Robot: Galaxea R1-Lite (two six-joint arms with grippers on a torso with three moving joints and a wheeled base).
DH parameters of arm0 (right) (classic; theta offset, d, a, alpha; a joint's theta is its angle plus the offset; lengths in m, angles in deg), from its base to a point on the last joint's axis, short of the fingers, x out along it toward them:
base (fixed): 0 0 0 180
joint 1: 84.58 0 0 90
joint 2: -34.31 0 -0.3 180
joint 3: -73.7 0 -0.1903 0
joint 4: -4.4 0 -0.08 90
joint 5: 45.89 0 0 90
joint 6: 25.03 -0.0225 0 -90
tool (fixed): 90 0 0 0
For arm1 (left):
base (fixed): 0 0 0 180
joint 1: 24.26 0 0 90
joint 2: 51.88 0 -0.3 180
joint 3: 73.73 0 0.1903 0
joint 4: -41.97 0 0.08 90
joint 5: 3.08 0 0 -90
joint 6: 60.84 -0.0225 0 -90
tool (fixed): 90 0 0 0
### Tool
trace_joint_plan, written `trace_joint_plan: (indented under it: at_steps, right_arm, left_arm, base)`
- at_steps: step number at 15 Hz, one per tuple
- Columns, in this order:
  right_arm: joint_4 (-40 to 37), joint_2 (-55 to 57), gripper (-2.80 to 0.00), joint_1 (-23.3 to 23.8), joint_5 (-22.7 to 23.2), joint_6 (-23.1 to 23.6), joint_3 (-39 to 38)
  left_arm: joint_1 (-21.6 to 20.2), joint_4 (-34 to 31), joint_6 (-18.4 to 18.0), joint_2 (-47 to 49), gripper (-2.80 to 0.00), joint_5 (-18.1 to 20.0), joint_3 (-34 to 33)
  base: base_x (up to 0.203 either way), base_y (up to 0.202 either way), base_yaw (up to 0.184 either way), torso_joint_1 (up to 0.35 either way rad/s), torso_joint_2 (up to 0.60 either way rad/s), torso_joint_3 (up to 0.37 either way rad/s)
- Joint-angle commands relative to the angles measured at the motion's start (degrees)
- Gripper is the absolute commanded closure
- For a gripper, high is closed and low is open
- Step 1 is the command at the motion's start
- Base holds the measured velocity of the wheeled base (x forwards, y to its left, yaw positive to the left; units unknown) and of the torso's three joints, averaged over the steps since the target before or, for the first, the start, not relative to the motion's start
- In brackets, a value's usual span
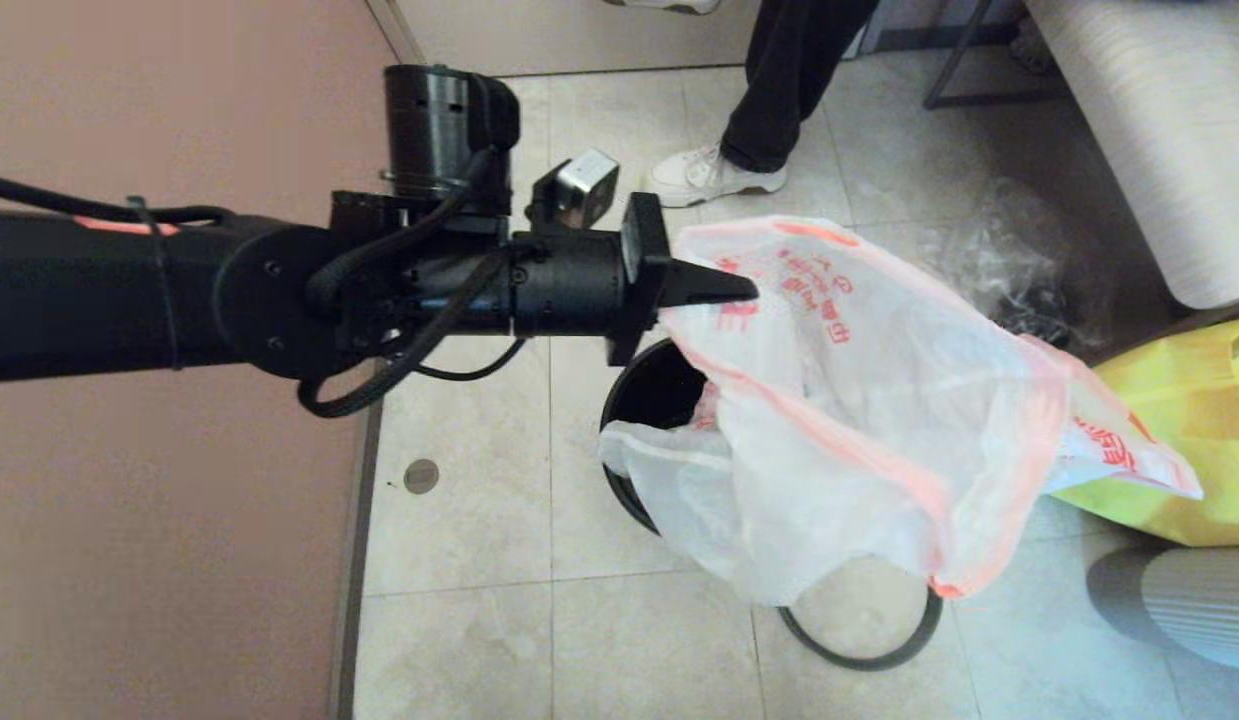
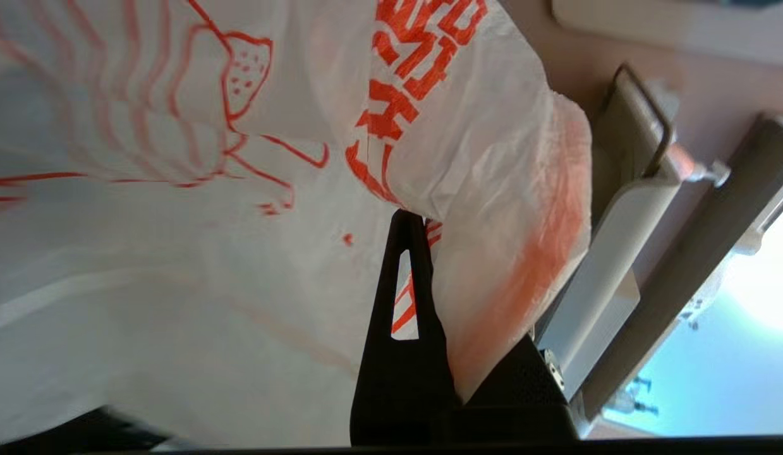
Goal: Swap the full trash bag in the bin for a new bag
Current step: Put the new garbage bag on the trash can
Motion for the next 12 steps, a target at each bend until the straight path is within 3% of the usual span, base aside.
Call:
trace_joint_plan:
  at_steps: [1, 7, 12]
  right_arm:
    - [-0.03, 0.09, 0.00, -0.02, 0.02, 0.00, 0.02]
    - [-0.03, 0.09, 0.00, -0.02, 0.02, 0.02, 0.02]
    - [-0.03, 0.09, 0.00, -0.02, 0.02, 0.02, 0.02]
  left_arm:
    - [-4.09, 1.19, 0.17, -4.69, 0.00, 1.37, -4.33]
    - [-4.99, 1.24, -0.24, -8.05, 0.00, 1.34, -8.72]
    - [-7.32, -1.04, -6.09, -9.17, 0.00, -1.32, -13.02]
  base:
    - [0.000, 0.000, 0.000, 0.000, 0.00, 0.000]
    - [0.000, 0.000, 0.000, 0.000, 0.00, 0.000]
    - [0.000, 0.000, 0.000, 0.000, 0.00, 0.000]
